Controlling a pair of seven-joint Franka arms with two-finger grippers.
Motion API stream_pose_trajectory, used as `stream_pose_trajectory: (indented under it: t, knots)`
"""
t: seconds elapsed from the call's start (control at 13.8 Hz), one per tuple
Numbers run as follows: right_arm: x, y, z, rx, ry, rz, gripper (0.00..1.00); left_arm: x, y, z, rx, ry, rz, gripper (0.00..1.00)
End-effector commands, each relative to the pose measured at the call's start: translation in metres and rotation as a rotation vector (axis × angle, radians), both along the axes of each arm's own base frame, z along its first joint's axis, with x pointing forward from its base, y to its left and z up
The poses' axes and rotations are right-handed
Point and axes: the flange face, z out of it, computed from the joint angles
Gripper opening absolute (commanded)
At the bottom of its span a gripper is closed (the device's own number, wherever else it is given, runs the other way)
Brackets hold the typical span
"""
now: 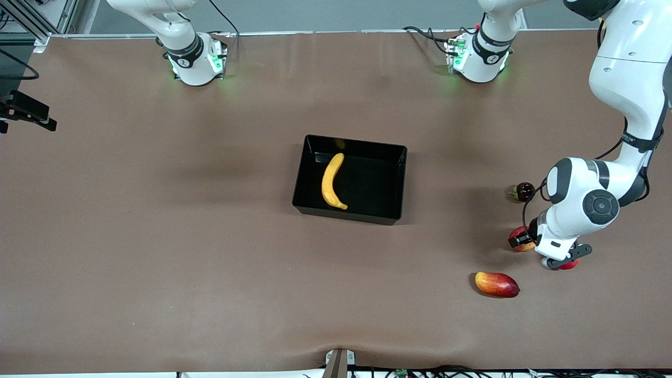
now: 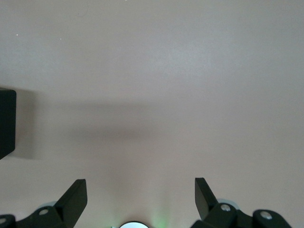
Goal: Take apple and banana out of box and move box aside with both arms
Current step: 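Open the left gripper and move it back over the box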
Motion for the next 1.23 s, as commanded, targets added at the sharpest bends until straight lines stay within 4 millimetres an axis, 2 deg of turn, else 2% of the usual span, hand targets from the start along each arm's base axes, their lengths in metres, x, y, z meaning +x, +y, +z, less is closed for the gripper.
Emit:
stream_pose_trajectory:
  t: [0.0,0.07,0.14,0.36,0.43,0.58,0.8,0.94,1.16]
  knots:
    - [0.001,-0.003,0.004,0.004,-0.008,0.001,1.00,0.003,0.000,0.020,0.022,-0.038,-0.023,1.00]
    - [0.001,-0.003,0.004,0.004,-0.008,0.003,1.00,0.003,-0.004,0.039,0.036,-0.034,-0.030,1.00]
    - [0.001,-0.002,0.004,0.005,-0.008,0.003,1.00,0.000,-0.020,0.061,0.040,-0.016,-0.045,1.00]
    - [0.001,-0.003,0.004,0.004,-0.008,0.003,1.00,-0.015,-0.084,0.133,0.052,0.006,-0.137,1.00]
    - [0.001,-0.003,0.003,0.004,-0.007,0.003,1.00,-0.021,-0.113,0.146,0.045,0.018,-0.178,1.00]
    - [0.001,-0.003,0.004,0.004,-0.008,0.003,1.00,-0.040,-0.174,0.157,0.020,0.046,-0.241,1.00]
    - [0.001,-0.003,0.004,0.004,-0.008,0.003,1.00,-0.077,-0.268,0.158,-0.008,0.074,-0.350,1.00]
    - [0.001,-0.003,0.004,0.004,-0.008,0.003,1.00,-0.111,-0.338,0.148,-0.002,0.086,-0.474,1.00]
    - [0.001,-0.003,0.004,0.004,-0.008,0.003,1.00,-0.149,-0.422,0.136,-0.036,0.088,-0.493,1.00]
